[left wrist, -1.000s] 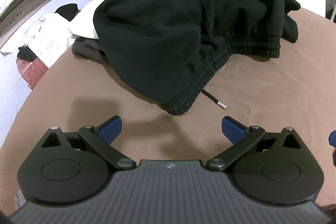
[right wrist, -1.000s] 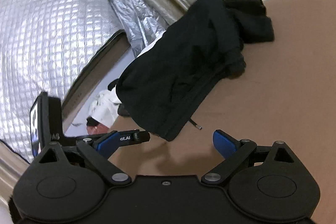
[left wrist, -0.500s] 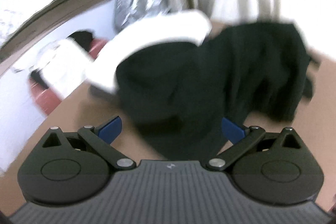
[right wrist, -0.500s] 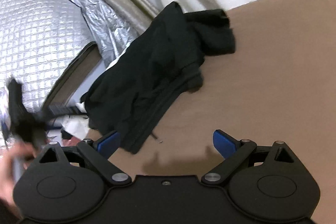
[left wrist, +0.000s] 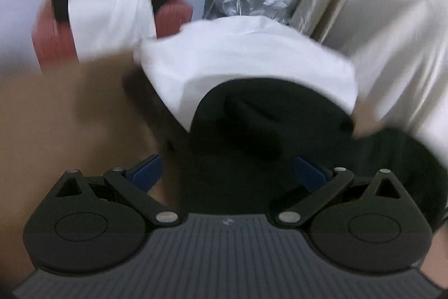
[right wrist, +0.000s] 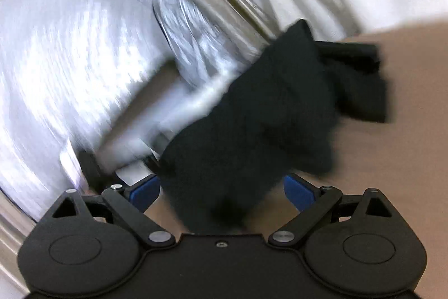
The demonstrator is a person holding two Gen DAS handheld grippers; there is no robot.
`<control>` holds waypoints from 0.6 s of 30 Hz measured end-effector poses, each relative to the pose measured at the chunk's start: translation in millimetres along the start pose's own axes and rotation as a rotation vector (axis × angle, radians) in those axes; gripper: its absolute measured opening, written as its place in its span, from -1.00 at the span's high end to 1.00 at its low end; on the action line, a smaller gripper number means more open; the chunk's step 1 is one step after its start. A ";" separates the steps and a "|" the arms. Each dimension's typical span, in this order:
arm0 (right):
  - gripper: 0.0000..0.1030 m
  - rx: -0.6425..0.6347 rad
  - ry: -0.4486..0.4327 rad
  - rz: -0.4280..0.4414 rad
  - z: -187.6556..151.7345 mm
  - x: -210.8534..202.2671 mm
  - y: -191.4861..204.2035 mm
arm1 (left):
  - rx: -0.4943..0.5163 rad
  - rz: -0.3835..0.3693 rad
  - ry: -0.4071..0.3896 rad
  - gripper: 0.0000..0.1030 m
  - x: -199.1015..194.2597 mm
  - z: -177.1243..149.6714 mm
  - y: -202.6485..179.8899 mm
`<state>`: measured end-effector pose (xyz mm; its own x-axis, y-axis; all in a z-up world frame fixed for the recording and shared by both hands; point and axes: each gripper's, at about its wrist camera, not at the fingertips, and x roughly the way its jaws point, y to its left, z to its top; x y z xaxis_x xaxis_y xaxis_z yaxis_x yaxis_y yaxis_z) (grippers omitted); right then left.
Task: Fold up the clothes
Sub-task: 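Reach both grippers into the black sweatpants and grasp the fabric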
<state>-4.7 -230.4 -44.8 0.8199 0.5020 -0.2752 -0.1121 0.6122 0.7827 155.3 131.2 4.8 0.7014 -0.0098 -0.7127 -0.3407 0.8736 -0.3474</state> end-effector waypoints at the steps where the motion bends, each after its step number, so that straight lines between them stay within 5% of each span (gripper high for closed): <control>1: -0.90 0.046 -0.011 0.035 15.2 15.8 -0.8 | -0.006 -0.006 0.009 -1.00 4.8 0.2 0.7; 3: -0.90 0.007 -0.027 -0.050 45.6 49.6 -0.8 | -0.011 -0.013 0.027 -1.00 15.1 0.0 1.1; 5: -0.90 -0.080 -0.075 -0.227 74.3 78.4 -1.6 | -0.019 -0.044 0.065 -0.98 29.2 -1.0 2.7; 7: -0.90 -0.213 -0.126 -0.366 100.8 103.4 -4.2 | -0.036 -0.106 0.119 -0.68 48.3 0.9 2.4; 10: -0.90 -0.361 -0.220 -0.547 135.0 128.1 -17.2 | 0.082 -0.020 0.117 -0.39 54.5 -7.7 -19.3; 15: -0.83 -0.094 -0.192 -0.462 169.7 150.1 -88.7 | 0.195 0.025 0.089 -0.21 44.1 -19.6 -50.3; 18: -0.38 0.096 -0.061 -0.348 149.9 168.3 -132.8 | 0.144 -0.082 0.147 -0.13 48.4 -16.5 -40.8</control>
<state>232.3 -318.8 -111.3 0.8322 0.2341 -0.5027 0.2304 0.6786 0.6974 192.8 87.1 -25.6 0.6204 -0.1454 -0.7707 -0.1861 0.9273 -0.3248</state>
